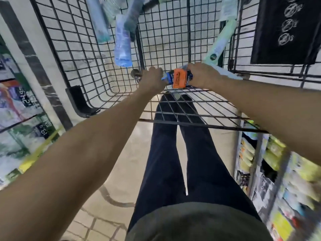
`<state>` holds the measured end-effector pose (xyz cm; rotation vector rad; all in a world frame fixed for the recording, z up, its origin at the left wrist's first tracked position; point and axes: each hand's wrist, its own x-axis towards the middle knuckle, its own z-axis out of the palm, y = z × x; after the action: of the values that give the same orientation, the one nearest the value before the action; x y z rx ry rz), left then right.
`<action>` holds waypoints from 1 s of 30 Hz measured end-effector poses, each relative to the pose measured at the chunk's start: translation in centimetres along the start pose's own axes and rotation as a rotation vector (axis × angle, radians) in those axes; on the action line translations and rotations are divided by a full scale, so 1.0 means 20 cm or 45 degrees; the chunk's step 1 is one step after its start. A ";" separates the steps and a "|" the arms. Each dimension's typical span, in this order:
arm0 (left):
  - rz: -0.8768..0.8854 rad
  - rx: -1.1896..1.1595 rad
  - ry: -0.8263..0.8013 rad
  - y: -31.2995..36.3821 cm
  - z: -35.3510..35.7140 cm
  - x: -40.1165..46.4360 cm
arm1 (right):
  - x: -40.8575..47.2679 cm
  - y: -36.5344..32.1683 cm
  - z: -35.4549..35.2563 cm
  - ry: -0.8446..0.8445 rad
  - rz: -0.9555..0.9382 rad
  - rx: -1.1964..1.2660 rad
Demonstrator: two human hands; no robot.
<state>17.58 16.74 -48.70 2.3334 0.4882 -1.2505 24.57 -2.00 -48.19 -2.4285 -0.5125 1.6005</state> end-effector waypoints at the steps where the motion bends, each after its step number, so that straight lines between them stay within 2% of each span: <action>1: -0.012 0.007 0.002 0.00 0.02 0.02 | 0.03 0.02 0.03 0.000 0.001 -0.022; 6: -0.013 -0.089 -0.017 0.01 0.07 0.08 | 0.10 0.05 0.09 0.061 0.039 -0.106; 10: 0.022 0.055 -0.032 0.02 0.08 0.10 | 0.10 0.09 0.07 0.053 0.023 -0.281; 12: 0.025 0.155 -0.059 0.03 0.07 0.11 | 0.08 0.12 0.05 0.043 0.010 -0.223; 15: 0.003 0.129 -0.114 0.06 0.02 0.10 | 0.04 0.18 0.02 0.053 -0.015 0.030; 19: -0.124 -0.237 -0.157 0.11 -0.08 0.02 | -0.08 0.20 -0.08 0.137 0.060 0.525; 24: -0.153 -0.743 -0.123 0.16 -0.30 -0.22 | -0.35 0.12 -0.27 0.316 0.112 1.186; 30: -0.004 -1.263 0.009 0.34 -0.63 -0.69 | -0.85 -0.03 -0.53 0.567 0.021 1.612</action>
<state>22.40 16.49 -29.30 1.4820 0.8660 -0.7232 28.02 -7.58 -29.17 -1.6297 0.4827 0.8295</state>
